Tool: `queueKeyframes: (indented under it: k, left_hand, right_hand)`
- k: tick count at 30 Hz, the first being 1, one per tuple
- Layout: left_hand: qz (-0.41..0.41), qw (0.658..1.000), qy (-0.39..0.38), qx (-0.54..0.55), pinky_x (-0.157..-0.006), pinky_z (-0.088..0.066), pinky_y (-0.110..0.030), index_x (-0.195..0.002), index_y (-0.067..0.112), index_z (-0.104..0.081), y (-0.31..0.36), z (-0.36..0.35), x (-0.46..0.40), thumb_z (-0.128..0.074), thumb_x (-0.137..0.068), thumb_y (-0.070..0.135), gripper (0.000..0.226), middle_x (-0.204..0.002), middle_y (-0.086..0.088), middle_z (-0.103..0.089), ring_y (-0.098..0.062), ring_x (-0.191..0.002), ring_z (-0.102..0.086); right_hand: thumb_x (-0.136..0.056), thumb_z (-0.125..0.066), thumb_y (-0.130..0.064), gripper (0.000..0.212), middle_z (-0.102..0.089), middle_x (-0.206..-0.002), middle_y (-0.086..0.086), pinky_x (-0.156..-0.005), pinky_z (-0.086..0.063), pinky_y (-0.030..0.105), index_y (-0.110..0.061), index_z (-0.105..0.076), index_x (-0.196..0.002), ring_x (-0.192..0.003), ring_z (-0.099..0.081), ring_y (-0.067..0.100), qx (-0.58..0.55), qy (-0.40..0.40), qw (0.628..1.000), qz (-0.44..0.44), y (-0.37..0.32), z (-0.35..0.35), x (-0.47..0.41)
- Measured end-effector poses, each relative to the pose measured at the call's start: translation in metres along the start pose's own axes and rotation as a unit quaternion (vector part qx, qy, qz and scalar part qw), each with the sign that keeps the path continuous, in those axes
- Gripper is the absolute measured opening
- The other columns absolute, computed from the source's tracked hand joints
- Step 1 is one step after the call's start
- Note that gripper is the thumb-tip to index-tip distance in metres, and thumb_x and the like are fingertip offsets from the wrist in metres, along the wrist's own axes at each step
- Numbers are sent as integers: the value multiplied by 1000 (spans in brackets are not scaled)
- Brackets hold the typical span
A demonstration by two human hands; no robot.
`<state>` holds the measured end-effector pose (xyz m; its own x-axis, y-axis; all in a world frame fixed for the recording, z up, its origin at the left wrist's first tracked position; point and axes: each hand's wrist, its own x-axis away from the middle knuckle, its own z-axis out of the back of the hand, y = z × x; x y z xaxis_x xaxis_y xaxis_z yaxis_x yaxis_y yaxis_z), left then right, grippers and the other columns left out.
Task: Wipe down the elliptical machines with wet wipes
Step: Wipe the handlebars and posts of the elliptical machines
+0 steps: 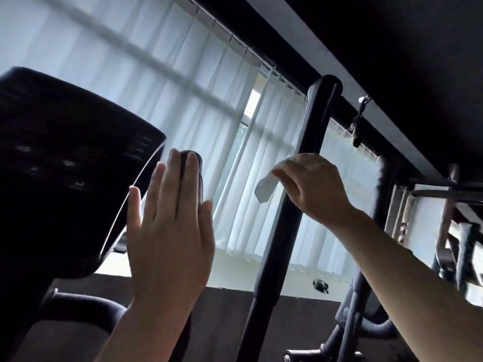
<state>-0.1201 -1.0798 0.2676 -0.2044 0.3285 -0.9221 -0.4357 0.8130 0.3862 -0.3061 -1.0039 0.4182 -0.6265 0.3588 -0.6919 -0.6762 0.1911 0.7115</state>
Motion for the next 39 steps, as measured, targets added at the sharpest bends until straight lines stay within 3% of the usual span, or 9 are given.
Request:
queueKeyframes:
  k: [6,9,14,17,21,27,30,34,39]
  left_hand:
    - [102,980,-42,163,-123,-11,-47,-154,38,-7,-12,19,24,-19,-96,61,63,-161,23,-9,2,-148,-9]
    - [140,969,-43,201,-123,-15,-45,-147,46,-7,-16,37,33,-21,-92,61,59,-153,38,-5,11,-144,-8]
    - [174,964,-40,199,-112,-21,-13,-144,45,-23,-23,71,31,-33,-94,59,53,-144,32,-29,24,-131,-24]
    - [205,954,-87,202,-102,-33,-9,-145,42,-39,-19,86,30,-40,-97,53,50,-142,19,-50,10,-128,-42]
    - [188,954,-172,158,-83,-34,5,-137,42,-49,-16,90,43,-52,-96,35,42,-117,26,-62,24,-101,-51]
    - [156,967,-169,108,-77,-41,0,-117,46,-61,-8,91,52,-60,-88,43,29,-95,35,-63,15,-96,-60]
    - [157,974,-110,120,-72,-48,-10,-108,49,-59,-2,87,33,-70,-90,22,35,-90,22,-71,4,-87,-67]
    - [55,995,-71,35,-100,-37,-22,-138,43,-39,12,83,-15,-63,-94,22,54,-125,23,-55,1,-121,-51]
    - [28,996,-85,-16,-104,-32,-21,-147,26,-39,3,77,-18,-55,-98,12,53,-137,20,-42,6,-126,-39]
  right_hand:
    - [-99,-41,-30,39,-67,-69,5,-58,-39,32,-6,-69,-87,-61,-61,23,-215,206,923,-243,-88,3,-63]
    - [-97,-41,-29,38,-71,-76,3,-63,-43,28,-7,-70,-85,-70,-66,21,-261,213,921,-197,-137,5,-73]
    - [-98,-51,-19,29,-72,-112,9,-110,-40,33,-1,-72,-92,-122,-59,23,-397,152,901,-88,-172,-14,-10]
    - [-102,-46,-26,39,-74,-106,6,-113,-37,34,-1,-74,-90,-125,-56,18,-449,149,878,-81,-191,-14,27]
    - [-103,-47,-28,39,-73,-109,4,-115,-31,30,-5,-76,-89,-129,-52,16,-459,127,878,-47,-210,-6,64]
    - [-97,-56,-15,23,-72,-112,7,-102,-49,34,-2,-75,-98,-124,-58,20,-484,171,857,-53,-200,-9,65]
    - [-93,-56,-6,22,-71,-110,16,-106,-43,24,5,-72,-102,-118,-59,20,-492,248,821,-148,-179,-8,35]
    - [-92,-60,-5,17,-73,-106,12,-105,-36,12,2,-74,-99,-115,-63,25,-461,278,811,-229,-149,-17,-29]
    - [-94,-53,-1,25,-63,-127,19,-103,-31,7,5,-68,-114,-126,-54,30,-516,219,804,-197,-171,-32,-36]
